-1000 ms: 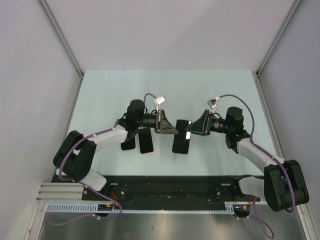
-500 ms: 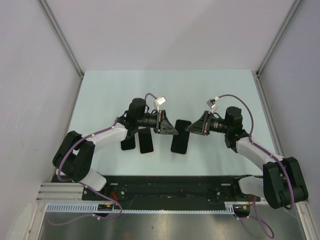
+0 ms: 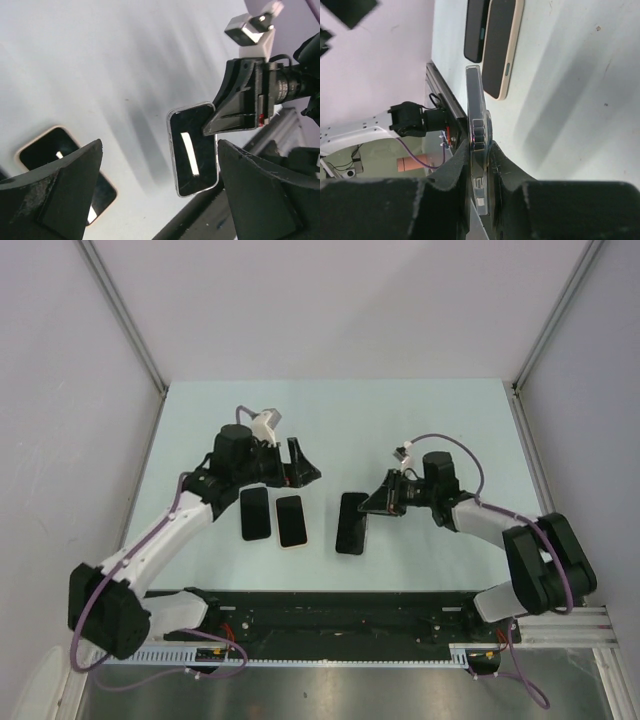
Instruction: Put the phone into the phone case
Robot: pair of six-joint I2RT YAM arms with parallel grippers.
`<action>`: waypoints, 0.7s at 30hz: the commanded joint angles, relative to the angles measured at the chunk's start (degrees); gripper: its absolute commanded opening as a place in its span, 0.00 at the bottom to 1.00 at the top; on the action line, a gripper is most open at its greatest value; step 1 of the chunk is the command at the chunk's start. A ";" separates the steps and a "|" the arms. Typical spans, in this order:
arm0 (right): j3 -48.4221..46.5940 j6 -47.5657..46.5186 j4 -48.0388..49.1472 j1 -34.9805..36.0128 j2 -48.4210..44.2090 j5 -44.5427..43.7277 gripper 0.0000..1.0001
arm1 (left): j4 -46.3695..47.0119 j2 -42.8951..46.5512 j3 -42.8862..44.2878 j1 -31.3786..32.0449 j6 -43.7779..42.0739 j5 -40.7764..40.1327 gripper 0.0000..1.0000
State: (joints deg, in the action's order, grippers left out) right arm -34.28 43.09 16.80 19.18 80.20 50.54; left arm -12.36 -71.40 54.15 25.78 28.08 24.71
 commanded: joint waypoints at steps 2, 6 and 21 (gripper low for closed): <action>-8.77 -2.83 0.96 4.81 9.08 -2.55 0.00 | -6.27 8.55 0.09 -0.12 -7.68 -15.90 1.00; -14.40 -3.01 1.22 6.83 17.25 -3.00 0.00 | -6.36 11.36 -1.59 -0.20 -10.31 -17.68 1.00; -26.18 -7.85 -6.24 6.57 33.26 -4.40 0.16 | -7.33 10.40 -1.24 -0.82 -11.46 -13.99 1.00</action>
State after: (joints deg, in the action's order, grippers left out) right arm -57.21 38.06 11.92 26.59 111.33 46.57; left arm -20.08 -61.63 52.18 25.56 18.63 10.68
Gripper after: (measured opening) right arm 0.184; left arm 0.996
